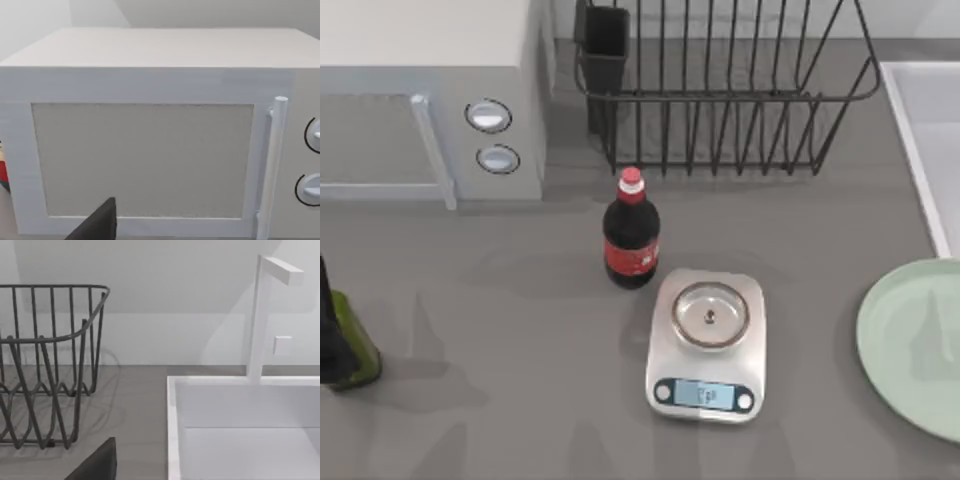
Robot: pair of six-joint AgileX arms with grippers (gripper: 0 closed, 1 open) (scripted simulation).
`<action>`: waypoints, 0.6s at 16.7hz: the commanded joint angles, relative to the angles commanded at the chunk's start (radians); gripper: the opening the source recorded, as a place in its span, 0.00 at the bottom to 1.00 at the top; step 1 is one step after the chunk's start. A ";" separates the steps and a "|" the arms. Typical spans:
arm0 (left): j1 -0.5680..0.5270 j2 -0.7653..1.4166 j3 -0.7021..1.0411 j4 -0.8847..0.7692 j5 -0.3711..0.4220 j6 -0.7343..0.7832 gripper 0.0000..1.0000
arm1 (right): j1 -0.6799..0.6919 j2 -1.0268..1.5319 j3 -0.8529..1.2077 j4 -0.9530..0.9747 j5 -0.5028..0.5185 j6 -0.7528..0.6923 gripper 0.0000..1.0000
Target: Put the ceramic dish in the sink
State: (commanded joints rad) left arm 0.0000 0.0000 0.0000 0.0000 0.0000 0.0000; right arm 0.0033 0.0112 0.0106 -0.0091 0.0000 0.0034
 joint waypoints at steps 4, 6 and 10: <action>0.000 0.000 0.000 0.000 0.000 0.000 1.00 | 0.041 0.149 0.129 -0.112 0.000 0.043 1.00; 0.000 0.000 0.000 0.000 0.000 0.000 1.00 | 0.075 0.287 0.233 -0.202 0.000 0.077 1.00; 0.000 0.000 0.000 0.000 0.000 0.000 1.00 | 0.157 0.646 0.487 -0.423 0.000 0.162 1.00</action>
State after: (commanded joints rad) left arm 0.0000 0.0000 0.0000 0.0000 0.0000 0.0000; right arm 0.1599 0.6569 0.4971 -0.4317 0.0001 0.1650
